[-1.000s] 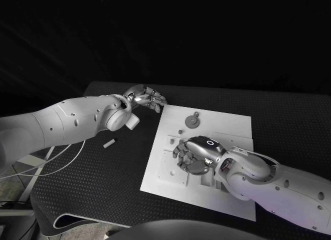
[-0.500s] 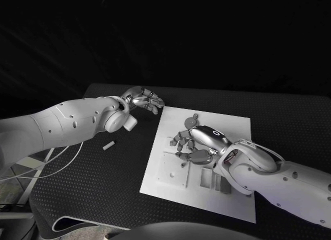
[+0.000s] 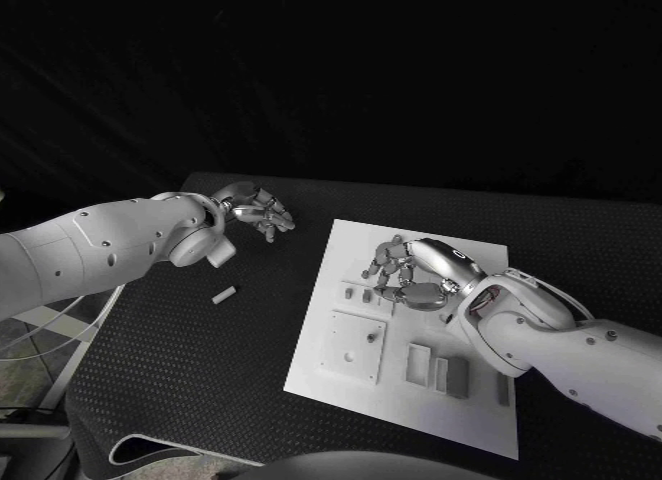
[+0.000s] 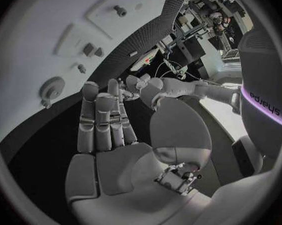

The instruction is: Assemble the parts on the task board

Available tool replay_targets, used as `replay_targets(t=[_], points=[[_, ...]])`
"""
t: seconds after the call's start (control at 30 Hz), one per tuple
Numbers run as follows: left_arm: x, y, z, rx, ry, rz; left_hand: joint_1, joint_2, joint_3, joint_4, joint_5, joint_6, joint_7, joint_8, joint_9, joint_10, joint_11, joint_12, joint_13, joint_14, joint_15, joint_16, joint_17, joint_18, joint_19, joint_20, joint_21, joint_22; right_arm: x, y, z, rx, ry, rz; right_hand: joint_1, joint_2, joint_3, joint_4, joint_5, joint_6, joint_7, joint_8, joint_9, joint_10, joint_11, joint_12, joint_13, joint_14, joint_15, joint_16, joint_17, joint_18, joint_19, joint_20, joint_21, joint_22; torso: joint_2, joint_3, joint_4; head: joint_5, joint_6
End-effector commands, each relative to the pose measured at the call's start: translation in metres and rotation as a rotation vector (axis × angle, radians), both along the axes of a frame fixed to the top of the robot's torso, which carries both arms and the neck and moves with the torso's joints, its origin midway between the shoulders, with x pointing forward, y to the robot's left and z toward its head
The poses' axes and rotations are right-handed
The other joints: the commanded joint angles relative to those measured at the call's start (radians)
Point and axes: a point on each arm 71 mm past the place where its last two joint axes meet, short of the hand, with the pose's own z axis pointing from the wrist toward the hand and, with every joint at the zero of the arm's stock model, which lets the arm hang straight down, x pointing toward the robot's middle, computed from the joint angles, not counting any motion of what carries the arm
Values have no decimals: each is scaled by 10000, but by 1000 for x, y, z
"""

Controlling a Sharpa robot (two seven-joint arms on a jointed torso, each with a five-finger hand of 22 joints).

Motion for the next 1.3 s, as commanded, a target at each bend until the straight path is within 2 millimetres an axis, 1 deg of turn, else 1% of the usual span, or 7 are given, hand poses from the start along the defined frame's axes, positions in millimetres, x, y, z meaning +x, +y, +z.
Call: replay_targets(t=[0.03, 0.47, 0.63, 0.73, 0.83, 1.0, 1.3], points=[[-7, 15, -1, 1722, 23, -6, 159, -39, -114, 3, -31, 102, -20, -15, -34, 34, 14, -89, 59, 160, -98, 461, 335, 84, 244, -137, 214, 229, 7, -6, 0, 206, 232, -244, 0, 92, -64, -8, -19, -49, 23, -29, -11, 30, -25, -18, 14, 38, 4, 34, 8, 132, 21, -26, 42, 200, -40, -13, 24, 79, -7], [-58, 66, -7, 4608, 90, 366, 48, -646, -214, 118, -164, 102, 5, -79, -140, -31, -21, -315, 227, 165, -179, 1376, 867, 122, 503, -301, 593, 838, 25, -23, -6, 9, 441, -865, -3, 108, -71, -7, -19, -44, 24, -25, -10, 28, -25, -20, 16, 36, 5, 36, 6, 132, 19, -26, 42, 199, -54, -32, 50, 296, -43], [-70, 79, -3, 5649, -113, 509, -231, -1107, -293, 204, -170, 50, 26, -102, -161, -96, -2, -387, 268, 125, -163, 1466, 877, 158, 497, -289, 594, 930, 32, -29, -8, 25, 570, -1159, -11, 107, -83, -9, -20, -49, 26, -27, -12, 18, -22, -27, 16, 32, 7, 37, 5, 132, 14, -24, 41, 198, -76, -59, 74, 348, -54], [-78, 86, -1, 6330, -271, 601, -496, -1474, -302, 344, -200, 37, 28, -98, -163, -112, 2, -404, 303, 99, -161, 1506, 866, 188, 495, -278, 569, 963, 36, -30, -7, -8, 553, -1230, -13, 108, -87, -10, -20, -53, 28, -28, -13, 13, -20, -31, 15, 30, 9, 38, 4, 132, 12, -24, 40, 197, -55, -35, 22, 469, -42], [-82, 91, 1, 6793, -385, 673, -604, -1667, -258, 432, -330, 46, 21, -82, -157, -134, 8, -414, 323, 82, -158, 1526, 857, 202, 494, -269, 549, 981, 37, -31, -7, -26, 571, -1280, -14, 107, -90, -11, -20, -56, 29, -30, -14, 8, -19, -33, 15, 29, 10, 38, 4, 132, 10, -24, 40, 197, -55, -31, 33, 469, -20], [-85, 92, 3, 7662, -556, 768, -796, -1877, -292, 493, -352, 27, 24, -76, -150, -157, 12, -418, 343, 91, -153, 1563, 856, 220, 504, -261, 533, 1003, 39, -33, -8, -17, 655, -1365, -15, 112, -94, -12, -19, -60, 31, -32, -15, 2, -17, -38, 15, 27, 12, 39, 3, 132, 8, -23, 39, 197, -57, -39, 29, 449, -35], [-94, 81, -13, 8440, 96, 194, -1003, -1918, -397, 444, -351, 78, -59, -26, -123, -102, -13, -391, 390, 97, -174, 1613, 859, 242, 506, -266, 499, 1022, 40, -34, -9, -8, 728, -1412, -18, 117, -100, -12, -19, -66, 34, -34, -16, -3, -14, -42, 15, 23, 14, 40, 2, 132, 5, -22, 38, 196, -52, -20, 22, 441, -49]])
